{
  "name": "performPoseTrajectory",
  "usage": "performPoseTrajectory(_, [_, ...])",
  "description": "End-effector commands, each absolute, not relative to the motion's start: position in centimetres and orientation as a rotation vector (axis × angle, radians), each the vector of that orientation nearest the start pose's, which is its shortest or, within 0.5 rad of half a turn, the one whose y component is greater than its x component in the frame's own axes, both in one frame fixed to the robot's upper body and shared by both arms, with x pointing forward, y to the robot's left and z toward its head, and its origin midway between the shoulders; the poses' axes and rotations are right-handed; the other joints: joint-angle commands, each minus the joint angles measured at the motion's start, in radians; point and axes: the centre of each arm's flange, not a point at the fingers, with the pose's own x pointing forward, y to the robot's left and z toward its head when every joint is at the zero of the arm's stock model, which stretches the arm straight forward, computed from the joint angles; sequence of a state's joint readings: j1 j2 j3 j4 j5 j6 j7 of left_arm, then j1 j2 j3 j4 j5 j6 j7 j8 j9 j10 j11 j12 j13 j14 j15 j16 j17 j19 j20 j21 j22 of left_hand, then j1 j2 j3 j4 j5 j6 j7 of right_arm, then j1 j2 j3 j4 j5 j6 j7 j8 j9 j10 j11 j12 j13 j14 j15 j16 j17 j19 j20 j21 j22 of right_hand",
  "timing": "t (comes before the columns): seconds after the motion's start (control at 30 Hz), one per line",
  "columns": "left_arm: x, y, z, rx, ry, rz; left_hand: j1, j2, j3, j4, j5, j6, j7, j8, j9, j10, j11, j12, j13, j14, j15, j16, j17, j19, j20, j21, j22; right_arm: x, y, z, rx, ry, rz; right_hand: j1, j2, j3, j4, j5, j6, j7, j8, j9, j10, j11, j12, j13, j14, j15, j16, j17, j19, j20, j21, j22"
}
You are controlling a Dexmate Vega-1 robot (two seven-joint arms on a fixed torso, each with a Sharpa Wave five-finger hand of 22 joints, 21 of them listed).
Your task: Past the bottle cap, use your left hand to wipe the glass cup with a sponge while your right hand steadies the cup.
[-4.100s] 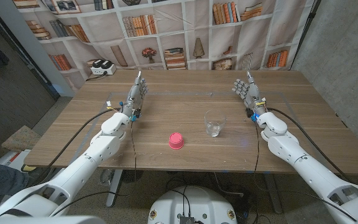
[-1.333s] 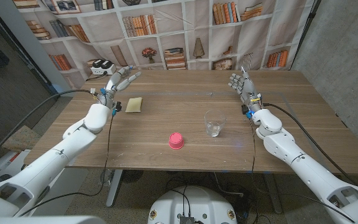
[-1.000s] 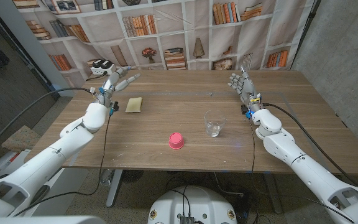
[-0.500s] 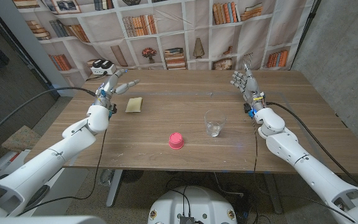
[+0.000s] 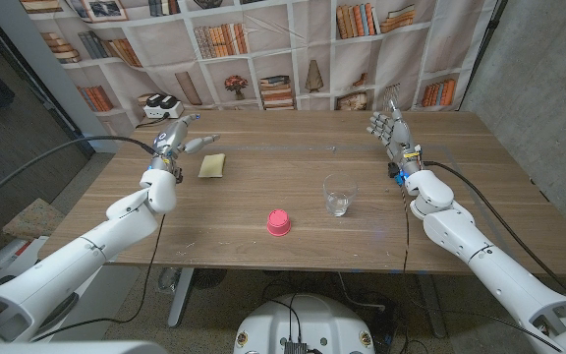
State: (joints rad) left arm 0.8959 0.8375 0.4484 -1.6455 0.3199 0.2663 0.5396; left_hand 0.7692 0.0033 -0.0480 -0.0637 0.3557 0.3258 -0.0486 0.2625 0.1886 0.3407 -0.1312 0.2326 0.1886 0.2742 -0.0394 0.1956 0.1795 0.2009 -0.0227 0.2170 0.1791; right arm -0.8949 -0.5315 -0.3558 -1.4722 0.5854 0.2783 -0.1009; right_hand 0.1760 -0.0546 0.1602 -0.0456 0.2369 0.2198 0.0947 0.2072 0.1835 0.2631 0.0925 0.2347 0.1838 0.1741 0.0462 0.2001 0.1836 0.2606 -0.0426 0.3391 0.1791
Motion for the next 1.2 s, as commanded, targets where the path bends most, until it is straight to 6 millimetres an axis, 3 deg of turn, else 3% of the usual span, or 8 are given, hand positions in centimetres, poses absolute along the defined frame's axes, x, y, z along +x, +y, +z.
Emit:
performPoseTrajectory(0.03, [58.7, 35.5, 2.3, 1.219, -0.568, 0.603, 0.02, -0.002, 0.001, -0.013, 0.007, 0.03, -0.013, 0.005, 0.002, 0.018, -0.02, 0.001, 0.004, -0.008, -0.059, -0.004, 0.001, -0.008, 0.023, -0.005, 0.007, 62.6, -27.5, -0.5, 0.033, -0.661, 0.159, 0.008, 0.003, 0.002, -0.004, 0.001, 0.008, 0.001, 0.003, 0.004, 0.013, 0.002, 0.003, 0.003, 0.012, 0.0, 0.002, 0.003, 0.008, -0.011, -0.004, 0.002])
performPoseTrajectory(0.23, [58.7, 35.3, 2.7, 1.255, -0.536, 0.615, 0.044, -0.007, -0.001, -0.025, 0.011, 0.082, -0.027, 0.016, 0.002, 0.056, -0.036, 0.004, 0.004, -0.007, -0.07, -0.003, 0.001, -0.031, 0.018, -0.012, 0.009, 62.4, -27.9, -0.5, 0.043, -0.666, 0.147, 0.008, 0.003, 0.001, -0.004, 0.001, 0.01, 0.0, 0.003, 0.004, 0.014, 0.003, 0.003, 0.003, 0.012, 0.0, 0.001, 0.003, 0.008, -0.011, -0.006, 0.002])
performPoseTrajectory(0.4, [58.6, 35.0, 3.2, 1.291, -0.499, 0.617, 0.057, -0.007, -0.002, -0.03, 0.014, 0.104, -0.025, 0.018, 0.002, 0.062, -0.026, 0.0, 0.004, -0.025, -0.068, -0.009, 0.001, -0.048, 0.042, -0.015, 0.012, 61.9, -28.0, 0.0, 0.053, -0.678, 0.149, 0.007, 0.003, 0.0, -0.004, 0.001, 0.014, 0.003, 0.003, 0.004, 0.01, 0.003, 0.001, 0.003, 0.014, 0.006, 0.001, 0.003, 0.012, -0.01, -0.006, 0.002])
performPoseTrajectory(0.53, [58.6, 34.8, 3.7, 1.341, -0.476, 0.622, 0.075, -0.007, 0.0, -0.038, 0.018, 0.119, -0.032, 0.018, 0.002, 0.09, -0.046, 0.004, 0.003, -0.026, -0.073, -0.007, 0.0, -0.059, 0.049, -0.016, 0.013, 61.7, -28.1, 0.4, 0.056, -0.685, 0.14, 0.007, 0.004, -0.001, -0.004, 0.0, 0.015, 0.006, 0.003, 0.004, 0.009, 0.005, -0.001, 0.003, 0.017, 0.009, 0.001, 0.003, 0.013, -0.009, -0.008, 0.002])
performPoseTrajectory(0.57, [58.6, 34.7, 3.7, 1.352, -0.474, 0.625, 0.083, -0.006, 0.001, -0.041, 0.02, 0.126, -0.034, 0.019, 0.002, 0.102, -0.051, 0.006, 0.003, -0.023, -0.075, -0.005, 0.0, -0.064, 0.037, -0.016, 0.014, 61.7, -28.1, 0.4, 0.058, -0.684, 0.139, 0.007, 0.004, -0.001, -0.004, 0.0, 0.015, 0.005, 0.002, 0.004, 0.01, 0.005, 0.0, 0.003, 0.017, 0.009, 0.001, 0.003, 0.013, -0.008, -0.008, 0.002])
performPoseTrajectory(0.63, [58.7, 34.6, 3.9, 1.374, -0.461, 0.628, 0.102, -0.007, 0.0, -0.049, 0.023, 0.148, -0.03, 0.019, 0.002, 0.139, -0.046, 0.009, 0.002, 0.009, -0.094, 0.005, -0.002, -0.063, -0.022, -0.012, 0.012, 61.8, -28.1, 0.3, 0.063, -0.685, 0.139, 0.007, 0.004, -0.001, -0.004, 0.0, 0.015, 0.005, 0.002, 0.004, 0.01, 0.006, -0.001, 0.003, 0.017, 0.009, 0.001, 0.004, 0.014, -0.009, -0.009, 0.002])
performPoseTrajectory(0.77, [59.1, 34.1, 4.0, 1.423, -0.415, 0.618, 0.113, -0.009, -0.003, -0.051, 0.025, 0.184, -0.03, 0.024, 0.002, 0.175, -0.052, 0.011, 0.002, 0.044, -0.104, 0.012, -0.003, -0.066, -0.036, -0.012, 0.01, 61.9, -28.2, 0.0, 0.067, -0.68, 0.138, 0.006, 0.004, -0.001, -0.004, 0.0, 0.016, 0.005, 0.002, 0.004, 0.009, 0.004, -0.001, 0.003, 0.017, 0.008, 0.0, 0.004, 0.014, -0.008, -0.01, 0.002])
performPoseTrajectory(1.2, [60.2, 32.9, 4.7, 1.539, -0.326, 0.555, 0.118, -0.024, -0.026, -0.047, 0.026, 0.137, -0.054, -0.017, 0.003, 0.145, -0.077, -0.024, 0.003, 0.007, -0.104, -0.009, -0.002, -0.154, 0.009, -0.03, 0.007, 61.4, -29.0, -0.8, 0.088, -0.68, 0.115, 0.006, 0.006, -0.003, -0.004, 0.0, 0.016, 0.004, 0.0, 0.005, 0.012, 0.005, -0.002, 0.003, 0.018, 0.009, -0.001, 0.004, 0.014, -0.006, -0.014, 0.002])
